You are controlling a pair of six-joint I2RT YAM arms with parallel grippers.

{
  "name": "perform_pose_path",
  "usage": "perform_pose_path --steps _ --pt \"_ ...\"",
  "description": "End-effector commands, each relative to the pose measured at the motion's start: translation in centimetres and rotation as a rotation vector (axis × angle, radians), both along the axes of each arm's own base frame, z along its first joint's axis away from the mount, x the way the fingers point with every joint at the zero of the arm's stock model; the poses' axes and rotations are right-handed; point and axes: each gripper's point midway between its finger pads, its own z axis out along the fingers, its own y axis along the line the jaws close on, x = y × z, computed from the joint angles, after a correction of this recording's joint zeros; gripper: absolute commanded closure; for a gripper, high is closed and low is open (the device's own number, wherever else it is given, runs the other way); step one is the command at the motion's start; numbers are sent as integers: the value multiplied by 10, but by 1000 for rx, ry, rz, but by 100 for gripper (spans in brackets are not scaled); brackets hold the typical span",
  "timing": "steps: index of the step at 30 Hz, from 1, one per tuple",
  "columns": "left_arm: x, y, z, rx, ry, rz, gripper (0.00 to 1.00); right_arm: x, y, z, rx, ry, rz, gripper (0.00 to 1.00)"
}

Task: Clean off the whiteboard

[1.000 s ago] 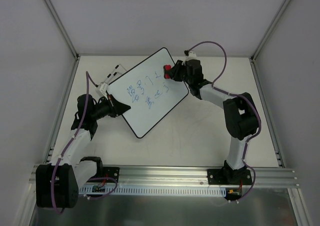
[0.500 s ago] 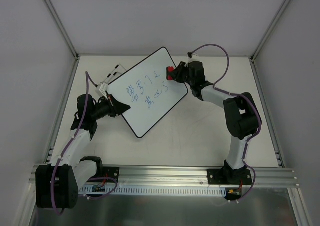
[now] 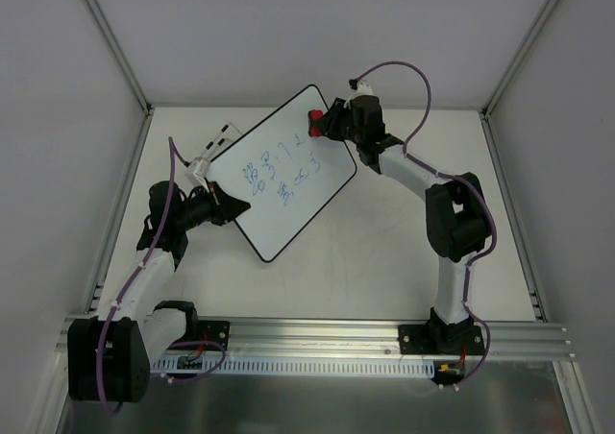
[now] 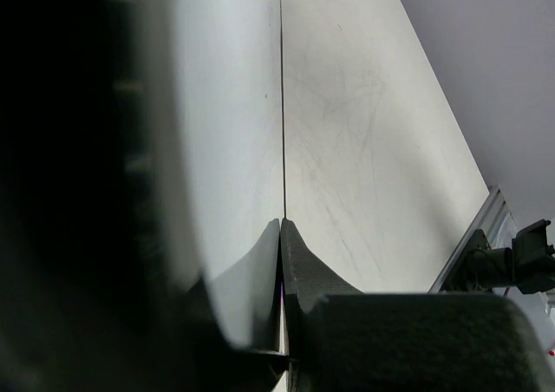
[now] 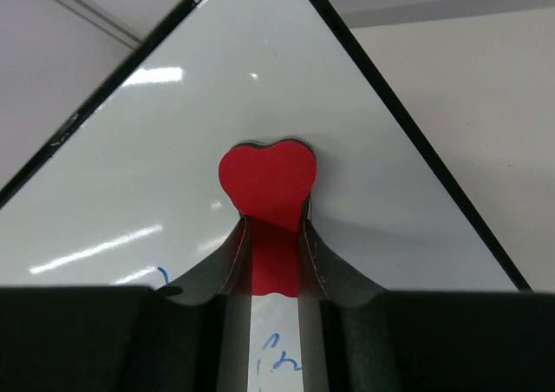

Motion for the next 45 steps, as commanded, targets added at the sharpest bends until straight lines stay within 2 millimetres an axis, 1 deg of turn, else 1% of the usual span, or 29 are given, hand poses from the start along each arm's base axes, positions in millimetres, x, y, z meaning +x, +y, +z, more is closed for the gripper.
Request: perform_pose_path --steps 1,5,7,8,9,11,12,13,14,15,17,19,22,25,28,31,33,34,35,36,37,39,40,43,44,45 --pt "-8 -12 12 50 -114 -110 100 3 23 18 27 -29 40 98" --pt "-8 -12 11 53 -112 -110 100 4 25 18 26 -31 32 98" --pt "-9 -12 10 53 -109 -111 100 4 18 14 13 -26 9 98" --pt "-9 -12 10 54 -111 -110 100 7 11 12 8 -23 -10 98" --pt "-9 -12 11 54 -114 -110 100 4 4 2 -2 -2 -30 98" --pt "-9 -12 11 54 -114 -110 100 5 -9 -8 -9 17 -57 98" --pt "-9 -12 12 55 -116 -110 100 2 -17 -22 -20 41 -75 98" --pt "-10 -12 11 55 -115 -110 100 1 -22 -29 -19 57 -85 99" --pt "-10 -13 12 55 -116 -111 100 2 -32 -36 -13 73 -102 99" --pt "-10 -13 12 55 -116 -111 100 -4 -38 -51 -8 107 -110 99" --pt "-10 -12 12 56 -116 -112 100 -5 -51 -60 -13 127 -131 100" --pt "-10 -13 12 55 -116 -115 100 -11 -57 -69 -38 138 -127 100" --pt "-10 -13 12 56 -116 -117 100 -14 -57 -69 -46 135 -106 100" --pt "-10 -14 12 57 -117 -119 100 -15 -51 -60 -35 120 -79 100" --pt "-10 -15 13 57 -120 -123 100 -15 -41 -43 -17 91 -53 100" --pt "-11 -16 13 56 -120 -128 100 -17 -24 -24 2 57 -18 100" --pt "-11 -17 13 56 -120 -131 100 -21 -9 -14 12 38 14 100" --pt "-11 -17 12 56 -118 -133 100 -21 -1 -1 25 14 30 100" --pt "-11 -17 12 56 -117 -134 100 -24 9 6 29 0 52 100" --pt "-11 -17 12 56 -117 -134 100 -26 15 12 35 -12 65 100" --pt "-12 -18 12 56 -118 -136 100 -24 22 26 50 -39 78 100" --pt "-12 -18 12 56 -115 -137 100 -29 37 38 66 -60 116 99" --pt "-12 -19 12 56 -115 -139 100 -27 43 51 79 -84 124 99" --pt "-13 -19 12 56 -116 -142 100 -32 62 67 101 -113 164 99" --pt "-13 -20 12 56 -117 -142 100 -35 71 74 111 -124 178 99" --pt "-13 -20 13 57 -119 -140 100 -36 75 80 118 -136 186 99"
